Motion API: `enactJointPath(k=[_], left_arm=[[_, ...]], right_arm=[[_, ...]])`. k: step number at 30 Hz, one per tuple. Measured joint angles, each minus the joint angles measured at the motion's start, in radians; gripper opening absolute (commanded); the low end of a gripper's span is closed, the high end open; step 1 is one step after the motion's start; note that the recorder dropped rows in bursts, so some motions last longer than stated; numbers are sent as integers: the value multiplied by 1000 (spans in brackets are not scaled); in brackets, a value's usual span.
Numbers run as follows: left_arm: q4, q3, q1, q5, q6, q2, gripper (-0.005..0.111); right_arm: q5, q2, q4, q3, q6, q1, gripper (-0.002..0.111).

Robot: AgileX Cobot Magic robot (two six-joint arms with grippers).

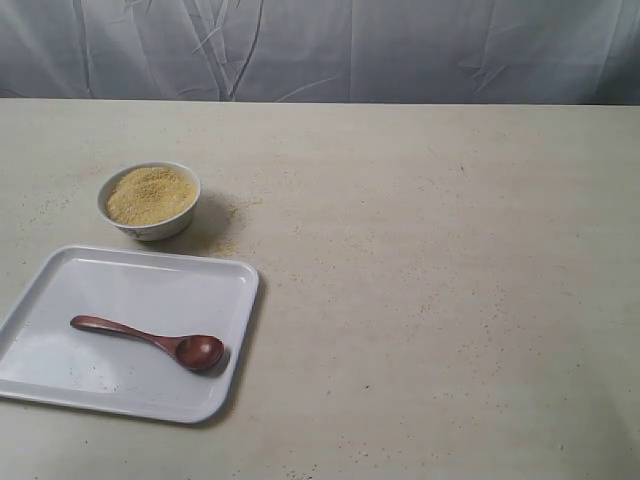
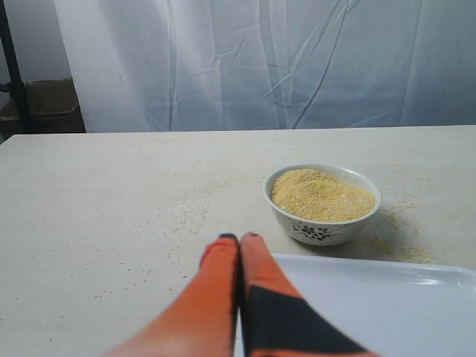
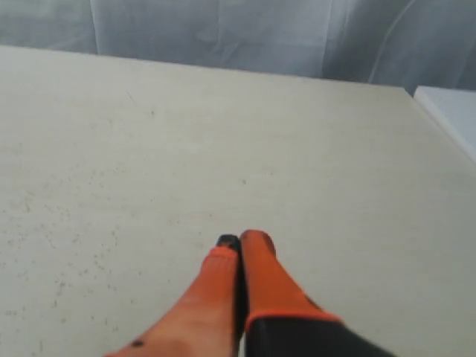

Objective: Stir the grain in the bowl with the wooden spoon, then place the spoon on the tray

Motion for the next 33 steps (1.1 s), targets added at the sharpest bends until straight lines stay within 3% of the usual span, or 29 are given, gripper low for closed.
enactJointPath(k=[7,15,33], left_arm=[[0,0,0,0,0,0,0],[0,0,0,0,0,0,0],[0,0,0,0,0,0,0]], right_arm=[[-71,0,27,0,-2,0,0],[-29,0,242,2,-2,0,0],[-22,0,251,2,-2,-30,0]])
